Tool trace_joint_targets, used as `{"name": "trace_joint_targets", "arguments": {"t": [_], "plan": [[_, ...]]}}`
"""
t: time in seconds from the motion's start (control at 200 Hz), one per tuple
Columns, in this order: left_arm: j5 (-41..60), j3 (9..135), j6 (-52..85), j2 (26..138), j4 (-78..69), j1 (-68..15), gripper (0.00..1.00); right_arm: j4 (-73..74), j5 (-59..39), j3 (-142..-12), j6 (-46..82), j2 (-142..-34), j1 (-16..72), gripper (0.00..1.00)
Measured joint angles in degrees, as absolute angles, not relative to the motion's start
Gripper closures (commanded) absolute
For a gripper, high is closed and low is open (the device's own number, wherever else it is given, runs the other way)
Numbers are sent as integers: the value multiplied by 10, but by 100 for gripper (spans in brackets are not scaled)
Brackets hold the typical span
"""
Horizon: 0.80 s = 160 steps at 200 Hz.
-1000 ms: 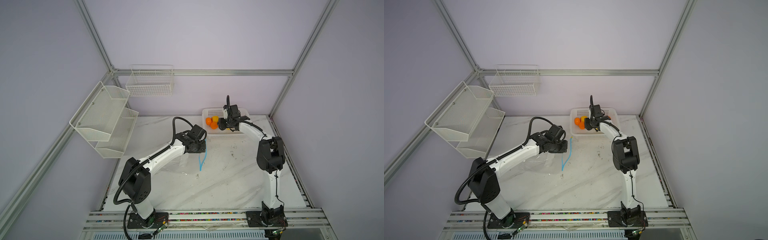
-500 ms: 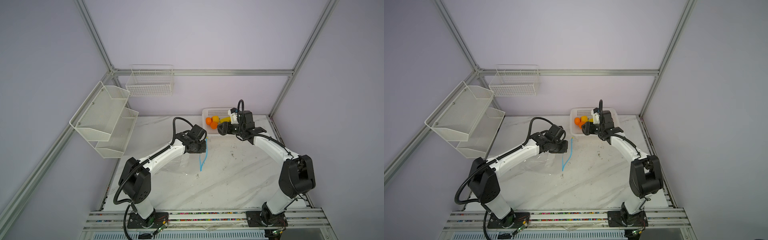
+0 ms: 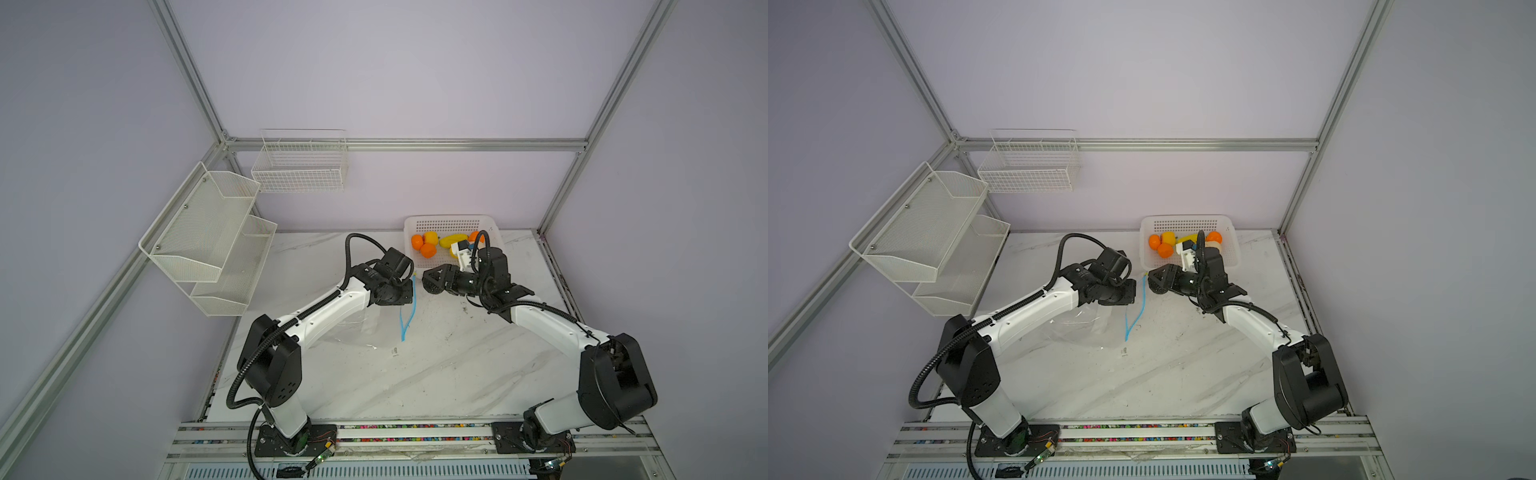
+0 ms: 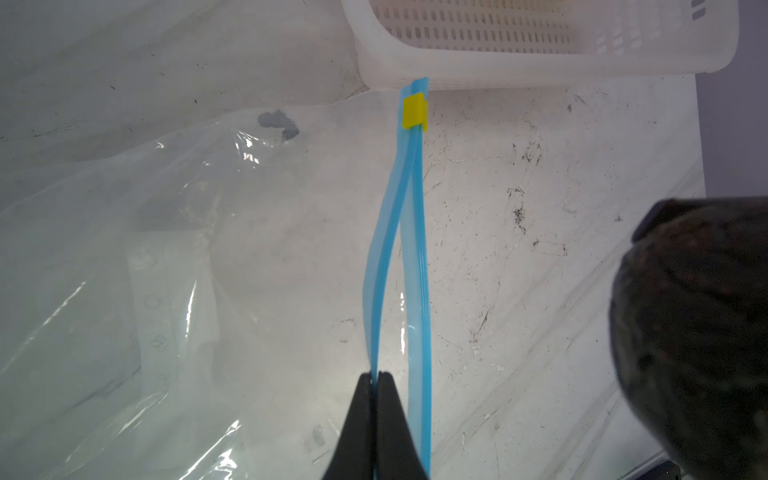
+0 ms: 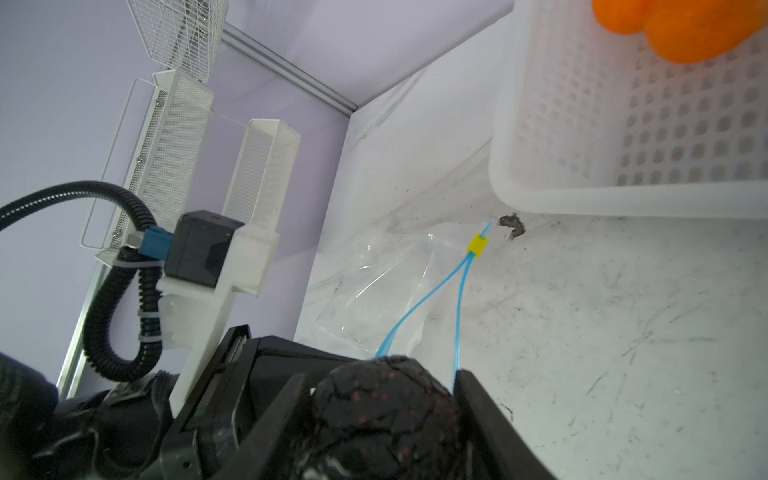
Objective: Place the food in the zip-top bag and seal the zipper
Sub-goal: 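Carry the avocado with the right gripper to the open bag mouth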
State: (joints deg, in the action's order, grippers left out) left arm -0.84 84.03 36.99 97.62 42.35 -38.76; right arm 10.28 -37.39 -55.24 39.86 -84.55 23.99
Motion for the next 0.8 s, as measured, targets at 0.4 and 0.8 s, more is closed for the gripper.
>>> {"name": "trace_joint_targets", "arguments": {"t": [0.4,0.8], "plan": [[-9,845,374,976,420,-388,100,197,-373,-492,483,-846,273,56],[-8,845,376,973,416,-388,100,254,-369,-483,524,-871,291,59]]}}
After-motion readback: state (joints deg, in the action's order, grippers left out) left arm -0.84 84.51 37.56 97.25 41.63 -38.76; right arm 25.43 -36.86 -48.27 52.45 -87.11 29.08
